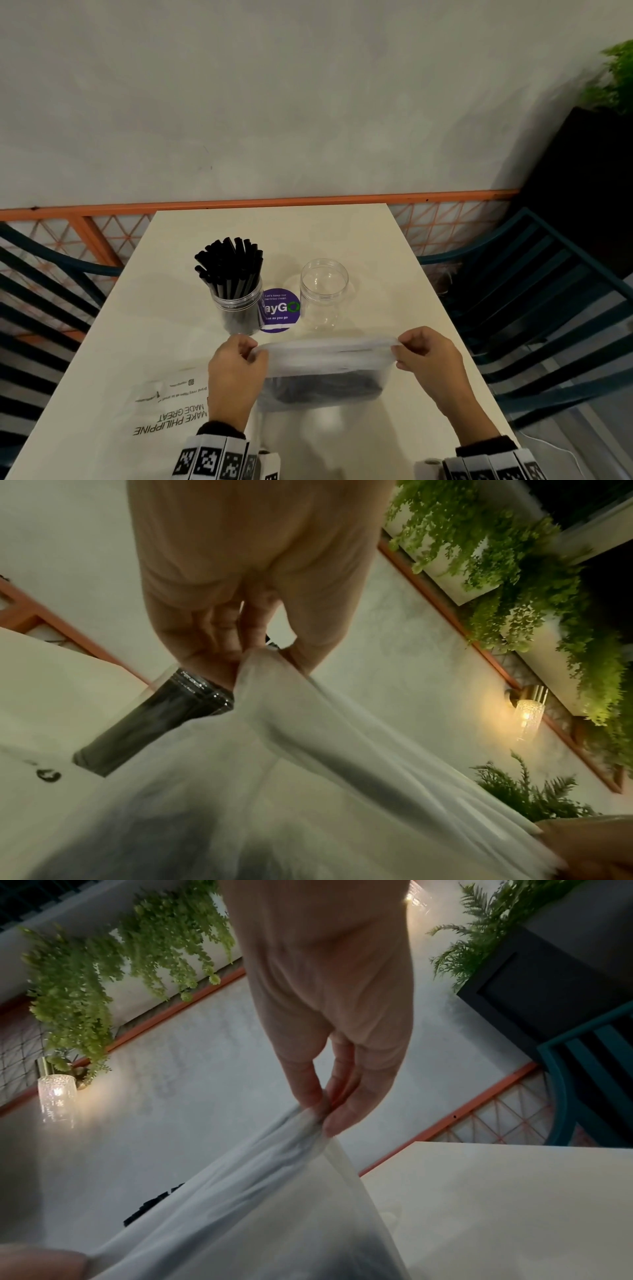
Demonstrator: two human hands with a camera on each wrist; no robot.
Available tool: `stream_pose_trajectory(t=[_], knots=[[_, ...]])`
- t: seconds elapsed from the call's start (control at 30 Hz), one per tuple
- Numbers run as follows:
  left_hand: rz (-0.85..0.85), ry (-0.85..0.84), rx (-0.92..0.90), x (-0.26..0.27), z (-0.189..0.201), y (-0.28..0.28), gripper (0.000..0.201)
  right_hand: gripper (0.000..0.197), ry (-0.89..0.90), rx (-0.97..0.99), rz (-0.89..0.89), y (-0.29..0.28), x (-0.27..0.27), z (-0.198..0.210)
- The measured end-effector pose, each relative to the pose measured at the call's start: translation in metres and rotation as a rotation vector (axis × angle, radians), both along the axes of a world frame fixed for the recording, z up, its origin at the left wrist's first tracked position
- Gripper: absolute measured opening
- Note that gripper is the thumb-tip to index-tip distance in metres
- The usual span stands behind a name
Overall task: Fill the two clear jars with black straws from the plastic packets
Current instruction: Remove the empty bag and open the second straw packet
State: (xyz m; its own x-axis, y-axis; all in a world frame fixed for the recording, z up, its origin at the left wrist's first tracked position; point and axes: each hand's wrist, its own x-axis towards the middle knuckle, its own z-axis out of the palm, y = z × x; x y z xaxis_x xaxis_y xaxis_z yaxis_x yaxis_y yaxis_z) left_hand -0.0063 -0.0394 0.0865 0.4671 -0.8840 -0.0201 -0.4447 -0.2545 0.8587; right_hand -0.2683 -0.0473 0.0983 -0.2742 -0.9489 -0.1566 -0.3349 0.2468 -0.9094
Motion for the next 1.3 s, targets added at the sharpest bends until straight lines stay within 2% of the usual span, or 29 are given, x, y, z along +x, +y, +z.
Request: stream_pose_trajectory(t=[0.1,0.2,0.27,0.3,0.4,0.43,0.53,0.6,0.7,0.73,0.8,0.87,0.93,1.0,1.03,1.1,1.2,1.3], knots=[[-0.054,0.070,0.067,0.004,-0.003,-0.001,0.010,0.008,-0.102,0.091,0.049,0.000,0.002,-0.001],[-0.151,0.373,0.158,0.008,-0.002,-0.002,0.016,0.015,-0.302,0.206,0.104,0.002,0.002,-0.002],[-0.187,0.561,0.242,0.006,0.000,-0.002,0.013,0.018,-0.472,0.282,0.121,0.002,0.001,-0.002],[-0.197,0.651,0.284,0.006,0.000,-0.002,0.012,0.017,-0.559,0.324,0.113,0.000,-0.001,-0.003],[-0.216,0.955,0.362,0.009,-0.002,-0.002,0.027,0.009,-0.821,0.441,0.069,-0.005,-0.010,-0.002],[-0.217,1.058,0.374,0.011,-0.001,-0.002,0.031,0.012,-0.896,0.470,0.054,-0.007,-0.015,-0.001],[-0.223,1.280,0.388,0.012,0.002,0.001,0.029,0.053,-1.007,0.483,0.028,-0.008,-0.027,-0.003],[-0.265,1.313,0.375,0.008,0.004,0.001,0.030,0.035,-1.040,0.485,0.019,-0.006,-0.027,-0.001],[-0.314,1.285,0.327,0.001,0.012,0.003,0.027,0.036,-1.032,0.456,0.074,-0.005,-0.024,0.000],[-0.333,1.296,0.287,0.000,0.013,0.004,0.032,0.034,-1.044,0.420,0.089,-0.003,-0.022,0.004],[-0.353,1.227,0.218,0.004,0.010,0.003,0.077,0.034,-1.079,0.336,0.099,-0.001,-0.024,0.007],[-0.373,1.049,0.178,0.003,0.008,0.003,0.087,0.059,-0.967,0.292,0.132,0.001,-0.025,0.007],[-0.322,0.829,0.173,-0.006,0.010,0.004,0.079,0.064,-0.639,0.262,0.185,0.002,-0.020,0.004],[-0.262,0.532,0.158,-0.013,0.003,0.003,0.066,0.058,-0.317,0.215,0.157,0.000,-0.011,0.001],[-0.253,0.380,0.153,-0.014,0.000,0.003,0.060,0.052,-0.196,0.190,0.128,-0.001,-0.008,-0.001],[-0.212,0.177,0.152,-0.014,-0.006,0.001,0.045,0.036,-0.072,0.159,0.070,-0.002,-0.007,0.000],[-0.063,0.144,0.185,-0.007,-0.012,-0.003,0.026,0.014,0.026,0.148,0.015,-0.001,-0.013,0.001],[-0.040,0.177,0.235,-0.006,-0.016,-0.004,0.013,0.009,0.120,0.146,0.055,0.001,-0.013,-0.002]])
